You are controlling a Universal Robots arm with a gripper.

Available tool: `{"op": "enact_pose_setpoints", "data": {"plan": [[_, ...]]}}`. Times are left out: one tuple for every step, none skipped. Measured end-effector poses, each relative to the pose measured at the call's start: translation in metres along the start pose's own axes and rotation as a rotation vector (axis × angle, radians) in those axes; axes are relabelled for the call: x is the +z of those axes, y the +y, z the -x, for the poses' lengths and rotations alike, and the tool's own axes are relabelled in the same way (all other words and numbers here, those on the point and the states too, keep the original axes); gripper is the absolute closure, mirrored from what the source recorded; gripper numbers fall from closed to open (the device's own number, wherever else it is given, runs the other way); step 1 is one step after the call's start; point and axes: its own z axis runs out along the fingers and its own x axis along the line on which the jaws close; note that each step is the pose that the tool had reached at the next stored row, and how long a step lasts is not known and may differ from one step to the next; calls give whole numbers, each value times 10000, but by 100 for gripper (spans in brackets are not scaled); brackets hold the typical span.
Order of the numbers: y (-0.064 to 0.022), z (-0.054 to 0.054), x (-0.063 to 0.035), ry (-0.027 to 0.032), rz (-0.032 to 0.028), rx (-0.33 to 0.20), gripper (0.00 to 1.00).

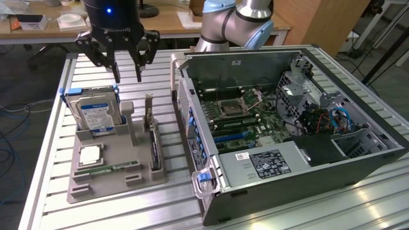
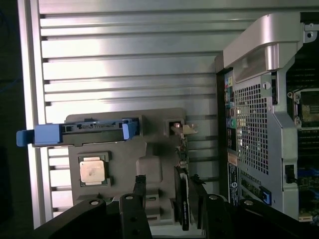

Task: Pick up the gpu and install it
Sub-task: 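Pick up the gpu and move the gpu toward the slot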

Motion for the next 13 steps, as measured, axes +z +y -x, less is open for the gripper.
{"op": "enact_pose_setpoints", "data": {"plan": [[0,0,3,0,0,0,53],[0,0,5,0,0,0,53],[0,0,7,0,0,0,53],[-1,0,9,-1,0,0,53],[-1,0,12,0,0,0,53],[-1,-1,14,0,0,0,53],[-1,-1,16,0,0,0,53],[-1,0,18,0,0,0,53],[-1,0,21,0,1,0,53],[-1,-1,23,0,0,0,53],[-1,-1,25,0,0,0,53],[-1,-1,28,0,0,0,53],[-1,-1,30,0,0,0,53]]}}
